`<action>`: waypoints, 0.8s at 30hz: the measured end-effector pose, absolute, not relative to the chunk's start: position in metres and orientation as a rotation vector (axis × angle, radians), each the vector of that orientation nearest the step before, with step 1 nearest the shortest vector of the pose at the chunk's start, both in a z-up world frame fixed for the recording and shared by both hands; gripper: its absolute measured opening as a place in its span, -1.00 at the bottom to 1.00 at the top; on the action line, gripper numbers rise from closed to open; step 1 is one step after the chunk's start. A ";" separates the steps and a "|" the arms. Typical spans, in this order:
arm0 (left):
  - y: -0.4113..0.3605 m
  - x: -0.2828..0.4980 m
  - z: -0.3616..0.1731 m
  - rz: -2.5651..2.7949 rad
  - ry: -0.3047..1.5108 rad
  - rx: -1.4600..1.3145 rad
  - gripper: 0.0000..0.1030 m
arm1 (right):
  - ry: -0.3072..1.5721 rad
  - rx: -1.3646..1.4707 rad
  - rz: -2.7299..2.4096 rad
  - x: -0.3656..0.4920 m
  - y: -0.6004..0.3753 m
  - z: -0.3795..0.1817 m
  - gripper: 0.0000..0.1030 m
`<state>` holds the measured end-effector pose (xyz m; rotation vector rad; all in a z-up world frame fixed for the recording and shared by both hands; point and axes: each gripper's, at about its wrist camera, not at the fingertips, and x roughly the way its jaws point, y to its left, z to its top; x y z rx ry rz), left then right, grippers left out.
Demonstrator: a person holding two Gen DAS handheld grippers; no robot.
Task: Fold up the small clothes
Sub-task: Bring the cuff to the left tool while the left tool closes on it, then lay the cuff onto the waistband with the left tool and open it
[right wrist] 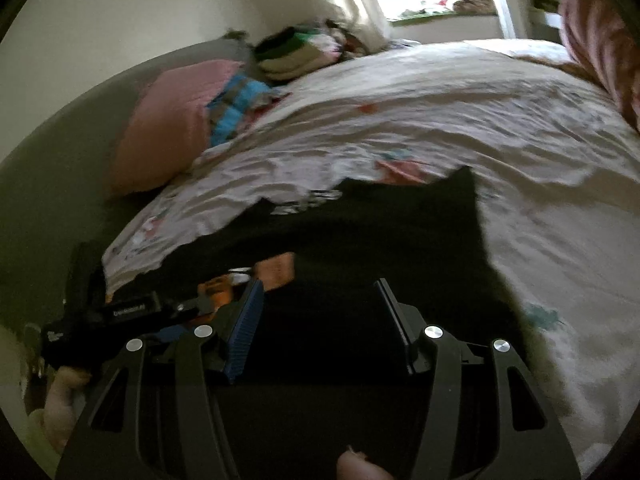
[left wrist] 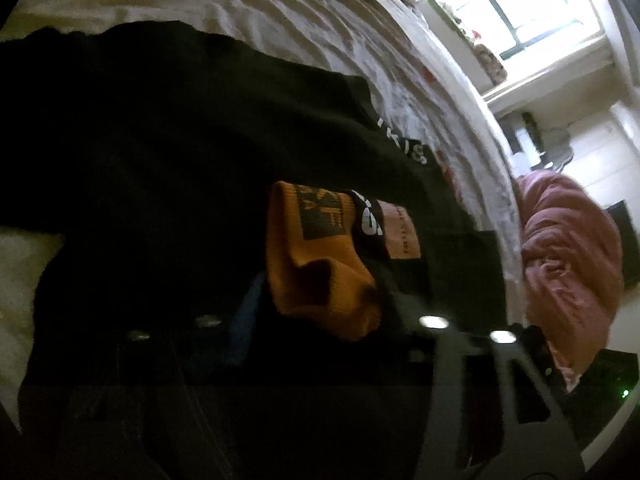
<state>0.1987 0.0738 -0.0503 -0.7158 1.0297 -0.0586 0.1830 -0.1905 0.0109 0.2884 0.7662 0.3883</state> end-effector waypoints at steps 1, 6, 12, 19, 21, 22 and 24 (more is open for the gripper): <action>0.072 0.200 -0.050 -0.059 1.029 -0.703 -0.34 | 0.773 0.303 0.363 0.184 -0.200 0.009 0.07; 0.062 0.200 -0.036 -0.106 0.982 -0.666 -0.84 | 0.789 0.343 0.296 0.186 -0.224 0.002 0.07; 0.053 0.184 0.018 -0.165 0.819 -0.597 -0.87 | 0.792 0.349 0.250 0.188 -0.232 0.000 0.07; 0.067 0.170 0.034 -0.108 0.758 -0.509 -0.87 | 0.802 0.324 0.223 0.190 -0.229 -0.003 0.07; 0.069 0.171 0.025 -0.092 0.782 -0.516 -0.87 | 0.803 0.303 0.213 0.190 -0.226 -0.003 0.07; 0.071 0.171 0.018 -0.084 0.798 -0.519 -0.87 | 0.801 0.295 0.209 0.190 -0.225 -0.003 0.07; 0.072 0.173 0.008 -0.078 0.823 -0.528 -0.87 | 0.795 0.269 0.197 0.191 -0.223 -0.002 0.07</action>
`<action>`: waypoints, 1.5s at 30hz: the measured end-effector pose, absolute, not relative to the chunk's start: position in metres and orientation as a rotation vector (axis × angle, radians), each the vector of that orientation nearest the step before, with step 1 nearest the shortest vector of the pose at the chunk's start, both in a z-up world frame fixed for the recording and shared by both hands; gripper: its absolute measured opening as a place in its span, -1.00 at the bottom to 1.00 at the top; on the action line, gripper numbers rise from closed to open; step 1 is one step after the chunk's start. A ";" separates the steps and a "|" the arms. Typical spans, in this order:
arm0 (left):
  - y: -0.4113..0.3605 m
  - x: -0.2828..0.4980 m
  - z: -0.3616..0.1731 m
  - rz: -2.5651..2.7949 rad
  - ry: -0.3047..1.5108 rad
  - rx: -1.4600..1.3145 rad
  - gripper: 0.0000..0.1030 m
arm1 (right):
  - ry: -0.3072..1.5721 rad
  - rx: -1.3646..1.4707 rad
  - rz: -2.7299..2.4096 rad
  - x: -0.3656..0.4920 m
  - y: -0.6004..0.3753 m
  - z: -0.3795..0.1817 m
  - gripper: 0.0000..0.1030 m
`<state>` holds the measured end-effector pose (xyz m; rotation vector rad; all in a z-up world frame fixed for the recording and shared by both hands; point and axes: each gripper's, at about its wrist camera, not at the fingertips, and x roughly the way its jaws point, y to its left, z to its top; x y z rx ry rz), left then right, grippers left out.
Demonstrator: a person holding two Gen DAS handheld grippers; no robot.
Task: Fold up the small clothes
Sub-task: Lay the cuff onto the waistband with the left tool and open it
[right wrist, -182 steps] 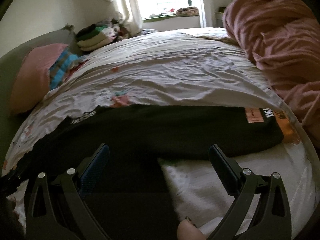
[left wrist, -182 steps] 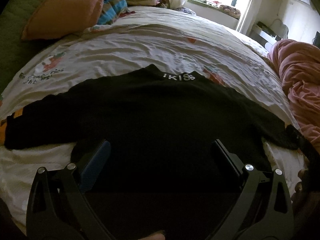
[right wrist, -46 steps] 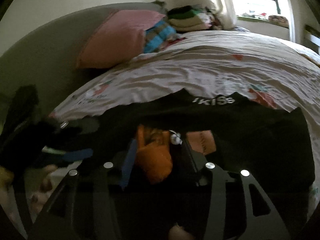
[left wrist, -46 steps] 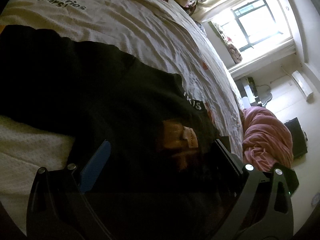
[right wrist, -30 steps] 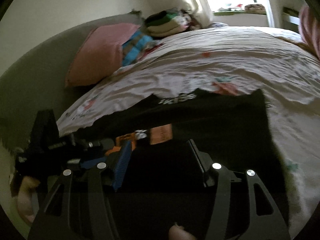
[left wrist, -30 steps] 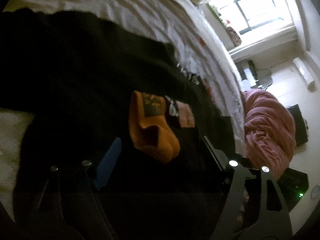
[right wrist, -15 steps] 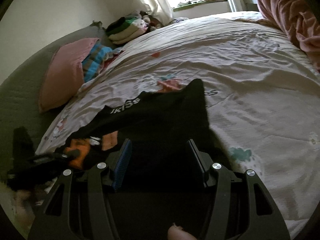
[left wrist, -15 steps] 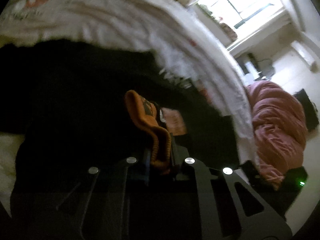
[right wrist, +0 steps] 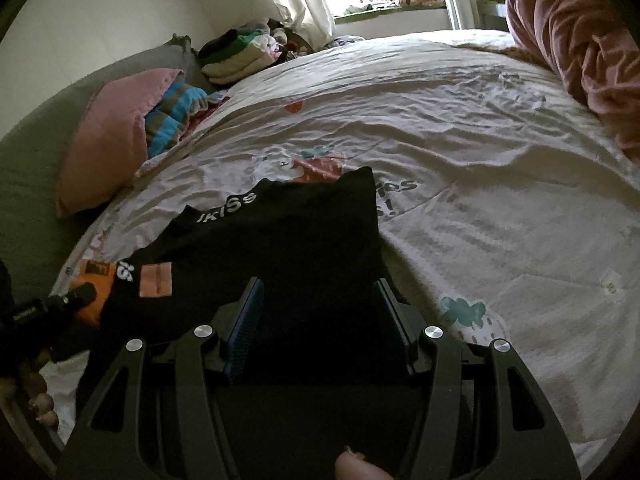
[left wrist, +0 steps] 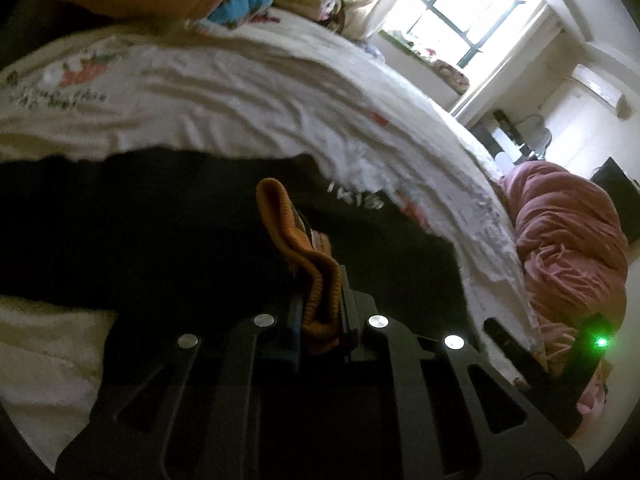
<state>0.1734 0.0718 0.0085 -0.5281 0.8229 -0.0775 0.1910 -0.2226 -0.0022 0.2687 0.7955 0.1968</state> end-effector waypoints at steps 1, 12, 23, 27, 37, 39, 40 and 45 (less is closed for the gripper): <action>0.073 0.173 0.005 -0.073 0.829 -0.530 -0.87 | 0.793 0.256 0.188 0.192 -0.222 -0.002 0.07; 0.088 0.168 -0.008 -0.041 0.858 -0.532 -0.85 | 0.877 0.149 0.107 0.236 -0.222 -0.027 -0.13; 0.107 0.155 0.007 0.051 0.798 -0.493 -0.83 | 0.925 0.057 0.063 0.241 -0.223 -0.048 -0.74; 0.099 0.157 0.011 0.019 0.805 -0.468 -0.83 | 0.910 0.070 0.053 0.233 -0.224 -0.041 -0.62; 0.081 0.167 -0.035 0.003 0.973 -0.414 -0.77 | 0.836 0.022 0.239 0.205 -0.182 -0.014 -0.40; 0.081 0.165 -0.038 0.012 0.980 -0.404 -0.77 | 0.840 -0.003 0.277 0.203 -0.169 -0.013 -0.28; 0.082 0.164 -0.040 0.014 0.983 -0.401 -0.77 | 0.844 -0.008 0.295 0.202 -0.163 -0.013 -0.26; 0.081 0.162 -0.041 0.012 0.979 -0.406 -0.77 | 0.898 -0.056 0.306 0.204 -0.145 -0.026 -0.07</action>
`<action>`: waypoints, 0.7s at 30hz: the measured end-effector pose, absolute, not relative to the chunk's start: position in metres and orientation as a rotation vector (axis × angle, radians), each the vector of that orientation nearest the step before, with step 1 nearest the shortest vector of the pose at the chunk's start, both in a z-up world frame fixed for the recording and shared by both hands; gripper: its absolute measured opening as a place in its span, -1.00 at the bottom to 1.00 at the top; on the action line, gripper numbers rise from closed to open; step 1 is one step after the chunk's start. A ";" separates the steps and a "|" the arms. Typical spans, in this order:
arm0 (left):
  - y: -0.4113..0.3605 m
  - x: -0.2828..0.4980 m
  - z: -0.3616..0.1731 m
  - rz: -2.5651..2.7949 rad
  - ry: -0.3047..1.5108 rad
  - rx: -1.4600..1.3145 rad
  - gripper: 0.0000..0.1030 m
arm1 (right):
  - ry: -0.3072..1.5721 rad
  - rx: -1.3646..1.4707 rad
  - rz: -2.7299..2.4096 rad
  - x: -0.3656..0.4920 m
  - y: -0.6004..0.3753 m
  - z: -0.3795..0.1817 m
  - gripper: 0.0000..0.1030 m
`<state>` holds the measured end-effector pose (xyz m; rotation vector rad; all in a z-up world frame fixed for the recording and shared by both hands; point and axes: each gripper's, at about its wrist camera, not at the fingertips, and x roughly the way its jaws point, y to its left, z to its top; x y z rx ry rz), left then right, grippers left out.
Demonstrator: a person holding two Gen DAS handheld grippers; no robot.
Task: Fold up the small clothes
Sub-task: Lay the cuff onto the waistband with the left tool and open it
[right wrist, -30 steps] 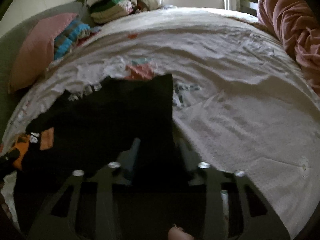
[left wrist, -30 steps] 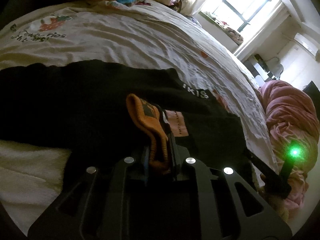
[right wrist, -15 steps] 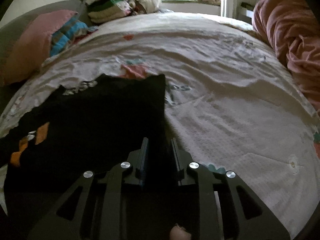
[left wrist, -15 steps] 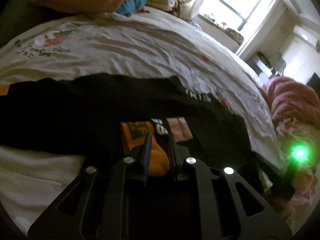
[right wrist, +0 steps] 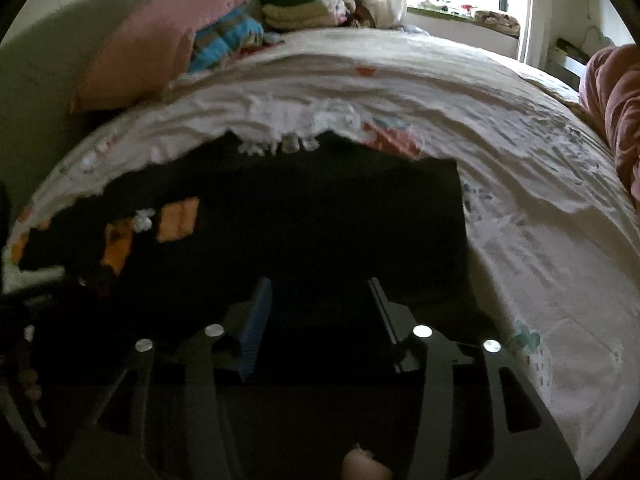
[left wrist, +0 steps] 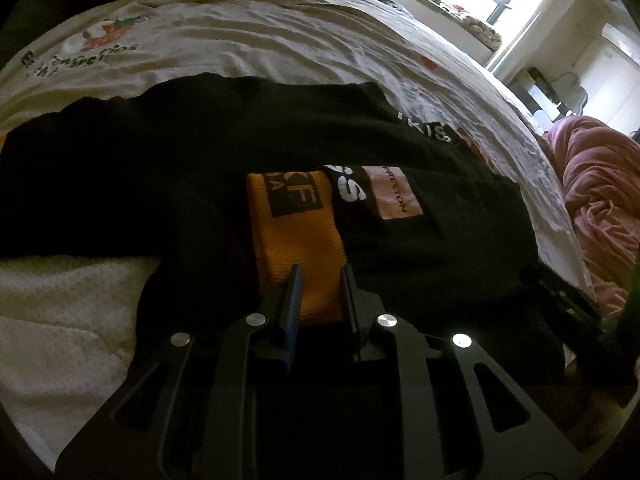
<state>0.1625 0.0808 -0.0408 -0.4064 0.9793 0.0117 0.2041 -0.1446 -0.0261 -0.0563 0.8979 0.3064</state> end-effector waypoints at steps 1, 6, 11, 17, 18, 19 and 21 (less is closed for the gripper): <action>0.081 0.162 -0.041 0.012 0.979 -0.405 -0.77 | 0.923 -0.065 0.288 0.207 -0.145 -0.032 -0.05; 0.080 0.162 -0.041 0.011 0.975 -0.409 -0.77 | 0.990 -0.013 0.254 0.213 -0.155 -0.049 -0.02; 0.081 0.158 -0.037 0.008 0.970 -0.413 -0.73 | 0.950 0.008 0.288 0.202 -0.153 -0.039 0.21; 0.082 0.152 -0.033 0.006 0.962 -0.408 -0.56 | 0.903 0.028 0.310 0.189 -0.152 -0.023 0.53; 0.083 0.151 -0.032 0.007 0.960 -0.405 -0.47 | 0.897 0.031 0.312 0.188 -0.152 -0.021 0.61; 0.083 0.150 -0.031 0.011 0.959 -0.402 -0.37 | 0.887 0.032 0.313 0.185 -0.151 -0.017 0.65; 0.085 0.147 -0.030 0.016 0.959 -0.400 -0.32 | 0.873 0.036 0.318 0.183 -0.149 -0.013 0.77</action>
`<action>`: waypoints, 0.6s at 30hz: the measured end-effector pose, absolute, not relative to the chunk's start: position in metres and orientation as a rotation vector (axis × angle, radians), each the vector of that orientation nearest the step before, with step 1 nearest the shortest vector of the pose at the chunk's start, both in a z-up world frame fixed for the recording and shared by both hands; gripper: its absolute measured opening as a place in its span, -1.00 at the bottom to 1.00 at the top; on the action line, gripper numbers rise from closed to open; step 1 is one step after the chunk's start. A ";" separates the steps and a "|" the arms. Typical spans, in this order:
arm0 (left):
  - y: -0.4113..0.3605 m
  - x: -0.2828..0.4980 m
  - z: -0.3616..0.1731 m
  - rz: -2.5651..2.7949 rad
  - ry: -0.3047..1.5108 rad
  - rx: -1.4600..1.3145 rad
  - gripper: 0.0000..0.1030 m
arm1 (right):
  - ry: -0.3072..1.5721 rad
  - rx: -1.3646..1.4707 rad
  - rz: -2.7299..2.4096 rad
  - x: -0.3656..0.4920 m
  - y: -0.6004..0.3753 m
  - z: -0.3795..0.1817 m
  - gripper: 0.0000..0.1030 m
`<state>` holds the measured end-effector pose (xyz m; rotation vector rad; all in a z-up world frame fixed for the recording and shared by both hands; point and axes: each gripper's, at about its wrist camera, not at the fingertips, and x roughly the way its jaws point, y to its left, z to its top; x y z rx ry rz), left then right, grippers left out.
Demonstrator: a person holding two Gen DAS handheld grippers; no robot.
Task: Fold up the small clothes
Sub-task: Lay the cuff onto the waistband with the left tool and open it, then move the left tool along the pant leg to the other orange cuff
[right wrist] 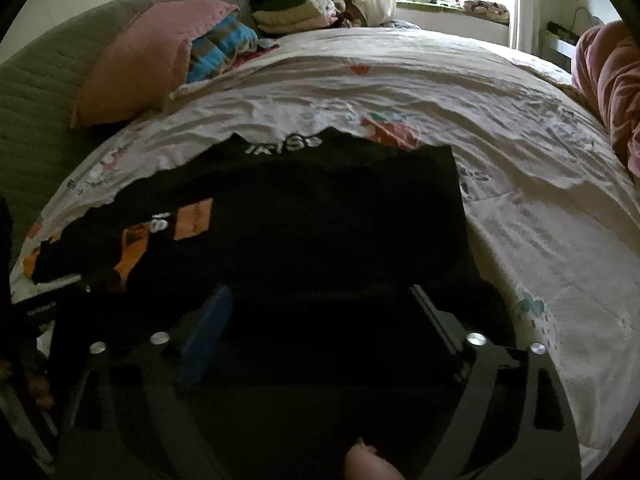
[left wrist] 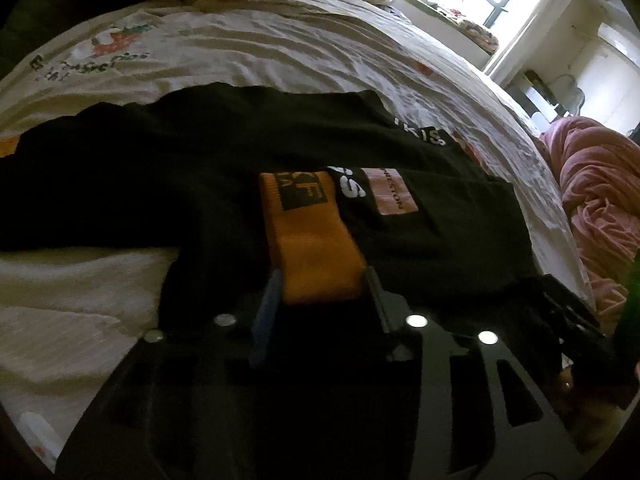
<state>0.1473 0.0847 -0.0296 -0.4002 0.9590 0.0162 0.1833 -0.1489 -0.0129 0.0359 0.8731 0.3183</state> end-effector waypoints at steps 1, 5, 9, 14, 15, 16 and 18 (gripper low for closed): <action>0.086 0.146 -0.029 0.017 0.958 -0.405 -0.31 | 0.863 0.037 0.321 0.182 -0.148 -0.010 0.79; 0.090 0.142 -0.026 0.034 0.949 -0.399 -0.03 | 0.847 0.035 0.330 0.177 -0.142 -0.002 0.86; 0.092 0.135 -0.018 0.047 0.924 -0.380 0.27 | 0.836 0.019 0.339 0.173 -0.134 0.002 0.89; 0.098 0.129 -0.009 0.075 0.888 -0.383 0.71 | 0.826 0.011 0.340 0.170 -0.128 0.008 0.91; 0.099 0.128 -0.007 0.082 0.883 -0.382 0.72 | 0.824 0.011 0.341 0.169 -0.127 0.009 0.91; 0.103 0.126 -0.005 0.090 0.877 -0.380 0.74 | 0.822 0.011 0.343 0.169 -0.126 0.010 0.91; 0.106 0.124 -0.003 0.103 0.870 -0.382 0.81 | 0.814 0.006 0.346 0.166 -0.122 0.013 0.91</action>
